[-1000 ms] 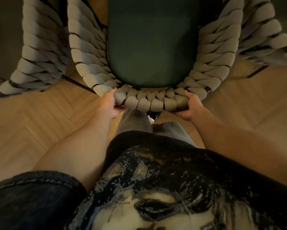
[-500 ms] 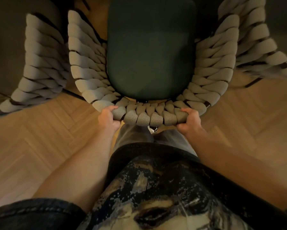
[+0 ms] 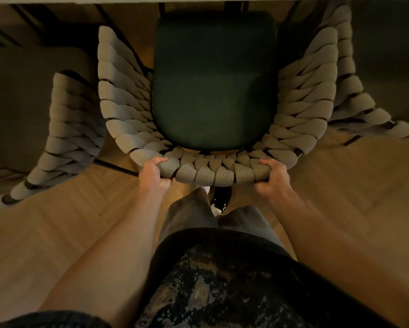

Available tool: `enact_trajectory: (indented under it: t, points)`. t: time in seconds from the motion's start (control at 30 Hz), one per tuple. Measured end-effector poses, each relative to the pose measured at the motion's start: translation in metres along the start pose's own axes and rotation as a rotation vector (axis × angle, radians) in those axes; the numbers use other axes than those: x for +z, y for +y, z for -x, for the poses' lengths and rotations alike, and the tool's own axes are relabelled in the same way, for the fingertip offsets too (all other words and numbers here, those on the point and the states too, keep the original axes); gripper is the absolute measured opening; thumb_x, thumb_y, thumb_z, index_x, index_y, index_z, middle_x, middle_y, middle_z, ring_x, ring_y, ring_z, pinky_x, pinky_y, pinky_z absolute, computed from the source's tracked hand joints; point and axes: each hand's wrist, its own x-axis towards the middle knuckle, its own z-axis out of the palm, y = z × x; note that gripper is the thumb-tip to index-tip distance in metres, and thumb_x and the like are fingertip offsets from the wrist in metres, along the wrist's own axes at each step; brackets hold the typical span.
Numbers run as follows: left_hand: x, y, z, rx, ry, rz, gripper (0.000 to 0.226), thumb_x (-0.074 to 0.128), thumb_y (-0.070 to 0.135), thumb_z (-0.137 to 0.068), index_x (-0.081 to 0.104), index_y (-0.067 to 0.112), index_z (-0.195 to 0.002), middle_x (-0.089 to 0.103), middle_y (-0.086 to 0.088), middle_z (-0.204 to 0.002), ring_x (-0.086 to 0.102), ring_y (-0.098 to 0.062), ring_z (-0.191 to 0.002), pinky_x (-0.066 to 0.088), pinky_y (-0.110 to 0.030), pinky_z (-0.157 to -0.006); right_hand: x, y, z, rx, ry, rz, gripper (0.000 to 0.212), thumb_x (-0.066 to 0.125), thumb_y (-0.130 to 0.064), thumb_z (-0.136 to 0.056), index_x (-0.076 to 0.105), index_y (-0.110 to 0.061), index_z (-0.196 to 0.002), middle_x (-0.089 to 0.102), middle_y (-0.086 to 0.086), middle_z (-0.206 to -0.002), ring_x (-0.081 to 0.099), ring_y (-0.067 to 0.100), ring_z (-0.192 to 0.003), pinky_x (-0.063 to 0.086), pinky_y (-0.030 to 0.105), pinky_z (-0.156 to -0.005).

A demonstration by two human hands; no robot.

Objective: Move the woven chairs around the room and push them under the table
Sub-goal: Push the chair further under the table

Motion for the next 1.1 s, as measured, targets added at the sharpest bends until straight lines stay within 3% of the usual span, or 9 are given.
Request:
enact_trajectory:
  t: [0.23,0.33,0.43,0.5,0.57,0.7,0.83,0.93,1.1]
  points:
    - [0.041,0.023,-0.024,0.007,0.002,-0.003,0.028,0.056,-0.010,-0.088,0.053,0.008,-0.108,0.058,-0.018,-0.105,0.061,-0.036,-0.091,0.052,-0.046,-0.066,0.046,-0.020,-0.031,0.002,-0.028,0.003,0.027,0.063,0.005,-0.088,0.055,-0.016,-0.101,0.062,0.018,-0.125,0.064,0.040,-0.110,0.052,0.057,-0.099]
    - [0.047,0.030,-0.038,0.006,0.008,-0.011,0.039,0.055,-0.009,-0.089,0.049,0.008,-0.123,0.058,-0.018,-0.104,0.061,-0.034,-0.090,0.052,-0.045,-0.063,0.060,-0.021,-0.040,-0.003,-0.014,0.013,0.042,0.064,0.004,-0.087,0.056,-0.014,-0.124,0.063,0.019,-0.125,0.065,0.041,-0.110,0.056,0.057,-0.091]
    - [0.053,0.037,-0.052,-0.002,-0.001,-0.021,0.044,0.057,-0.008,-0.086,0.049,0.008,-0.126,0.058,-0.022,-0.118,0.062,-0.039,-0.103,0.055,-0.054,-0.083,0.074,-0.026,-0.044,-0.011,-0.022,0.054,0.044,0.064,0.002,-0.087,0.055,-0.015,-0.127,0.064,0.020,-0.122,0.065,0.043,-0.107,0.058,0.057,-0.076]
    - [0.061,0.047,-0.057,0.003,0.015,-0.040,0.047,0.059,-0.008,-0.083,0.049,0.008,-0.127,0.057,-0.024,-0.124,0.061,-0.041,-0.108,0.054,-0.058,-0.091,0.084,-0.033,-0.045,-0.008,-0.035,0.082,0.029,0.063,0.000,-0.089,0.056,-0.014,-0.114,0.063,0.020,-0.122,0.065,0.044,-0.108,0.056,0.062,-0.081]
    - [0.072,0.058,-0.059,0.018,0.035,-0.080,0.052,0.060,-0.008,-0.082,0.049,0.007,-0.130,0.057,-0.024,-0.124,0.062,-0.042,-0.106,0.057,-0.056,-0.080,0.097,-0.041,-0.048,-0.008,-0.026,0.114,0.027,0.063,0.000,-0.089,0.054,-0.015,-0.109,0.061,0.020,-0.122,0.064,0.045,-0.109,0.051,0.069,-0.092]
    - [0.090,0.078,-0.065,0.042,0.054,-0.129,0.052,0.059,-0.008,-0.082,0.048,0.008,-0.131,0.057,-0.022,-0.117,0.062,-0.040,-0.100,0.055,-0.051,-0.064,0.122,-0.049,-0.051,-0.028,0.035,0.172,0.051,0.065,-0.001,-0.085,0.051,-0.017,-0.131,0.061,0.020,-0.123,0.065,0.045,-0.104,0.053,0.069,-0.084]
    - [0.093,0.078,-0.067,0.027,0.043,-0.143,0.058,0.060,-0.006,-0.081,0.048,0.008,-0.136,0.057,-0.023,-0.125,0.062,-0.041,-0.105,0.056,-0.056,-0.085,0.125,-0.051,-0.051,-0.022,0.066,0.194,0.054,0.064,-0.001,-0.086,0.049,-0.019,-0.134,0.060,0.019,-0.123,0.065,0.044,-0.104,0.054,0.067,-0.087]
    - [0.094,0.073,-0.068,0.020,0.041,-0.148,0.050,0.059,-0.006,-0.082,0.050,0.006,-0.130,0.055,-0.023,-0.128,0.060,-0.041,-0.109,0.049,-0.061,-0.099,0.120,-0.052,-0.053,-0.030,0.056,0.202,0.046,0.062,-0.002,-0.088,0.049,-0.017,-0.131,0.059,0.019,-0.123,0.064,0.044,-0.106,0.053,0.066,-0.091]
    - [0.095,0.072,-0.070,0.034,0.044,-0.158,0.028,0.057,-0.009,-0.083,0.053,0.007,-0.105,0.055,-0.022,-0.127,0.059,-0.041,-0.110,0.047,-0.060,-0.102,0.119,-0.050,-0.052,-0.027,0.020,0.204,0.044,0.063,-0.004,-0.088,0.050,-0.018,-0.127,0.059,0.018,-0.123,0.065,0.043,-0.106,0.051,0.069,-0.091]
